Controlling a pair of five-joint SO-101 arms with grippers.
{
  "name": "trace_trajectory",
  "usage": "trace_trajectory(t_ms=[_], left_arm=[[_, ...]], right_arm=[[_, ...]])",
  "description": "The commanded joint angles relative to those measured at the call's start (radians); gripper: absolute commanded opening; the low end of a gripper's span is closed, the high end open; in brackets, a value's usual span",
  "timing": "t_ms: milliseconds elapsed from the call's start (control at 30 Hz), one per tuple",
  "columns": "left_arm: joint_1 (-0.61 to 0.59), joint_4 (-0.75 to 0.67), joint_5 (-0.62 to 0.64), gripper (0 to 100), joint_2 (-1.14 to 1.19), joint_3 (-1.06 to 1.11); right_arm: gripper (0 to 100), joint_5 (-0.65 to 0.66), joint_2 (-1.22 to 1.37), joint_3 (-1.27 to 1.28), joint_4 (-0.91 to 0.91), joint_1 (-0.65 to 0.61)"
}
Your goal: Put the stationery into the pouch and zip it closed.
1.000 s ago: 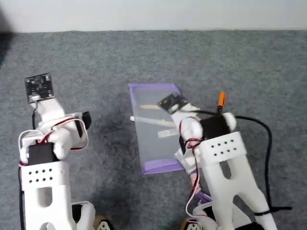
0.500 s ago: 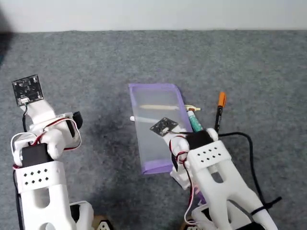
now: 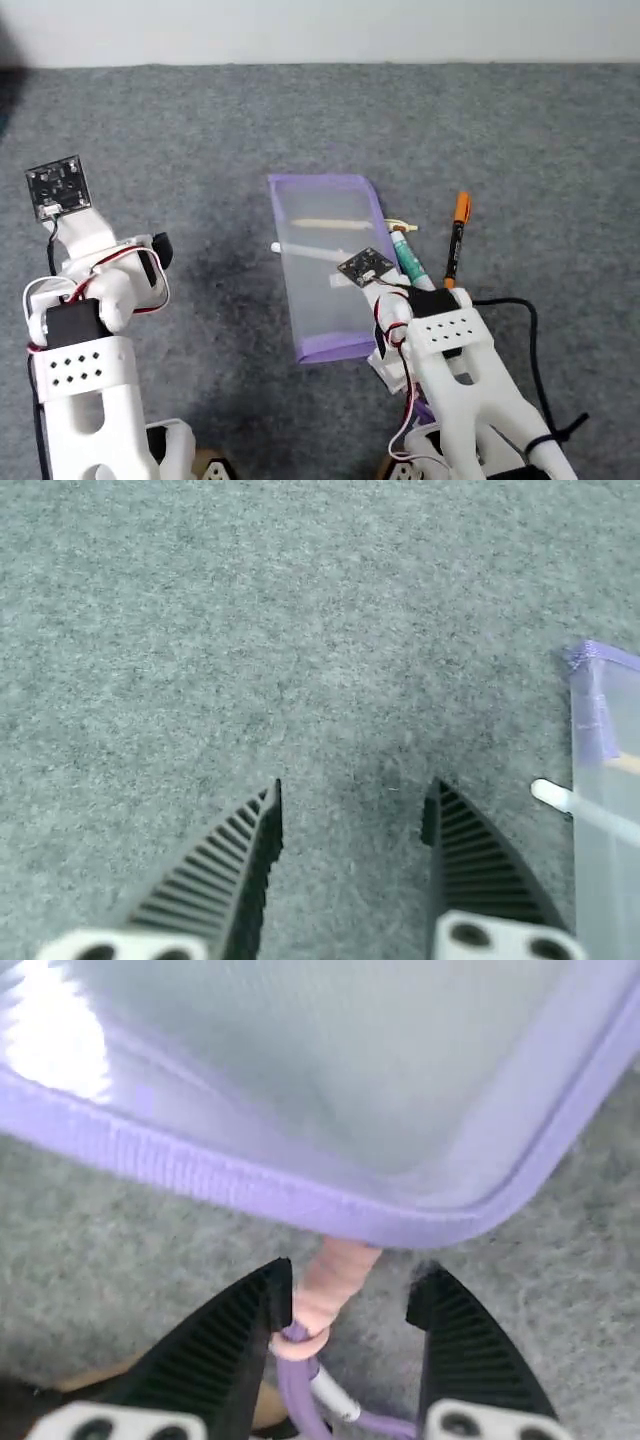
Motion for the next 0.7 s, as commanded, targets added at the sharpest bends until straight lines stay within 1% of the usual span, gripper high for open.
trace_trajectory(t_ms=[0, 67, 133, 267, 333, 367, 533, 600, 667], left_arm=[[0.000, -0.028, -0.005, 22, -0.002, -0.019], [0.002, -0.028, -0.005, 22, -0.002, -0.019], [0.002, -0.021, -0.005, 22, -0.002, -0.019], [0.002, -0.020, -0.005, 22, -0.002, -0.016], [0.002, -0.020, -0.005, 22, -0.002, -0.016], [0.002, -0.020, -0.005, 22, -0.002, -0.016], [0.003, -0.012, -0.005, 22, -0.003, -0.019], [0.018, 0.026, -0.005, 22, -0.003, -0.039], [0.058, 0.107, -0.005, 22, -0.003, -0.081]], right_arm=[[20.1, 0.015, -0.004, 0.020, -0.081, 0.013], [18.0, 0.015, 0.041, 0.029, -0.119, 0.015], [13.6, 0.015, 0.113, 0.023, -0.160, 0.015], [0.1, 0.014, 0.255, -0.068, -0.176, 0.015], [2.0, 0.009, 0.289, -0.153, -0.102, 0.015], [0.8, 0.009, 0.292, -0.198, -0.065, 0.015], [0.9, 0.009, 0.245, -0.407, 0.102, 0.015], [0.9, 0.008, 0.211, -0.482, 0.148, 0.013], [0.9, 0.008, 0.177, -0.551, 0.185, 0.008]])
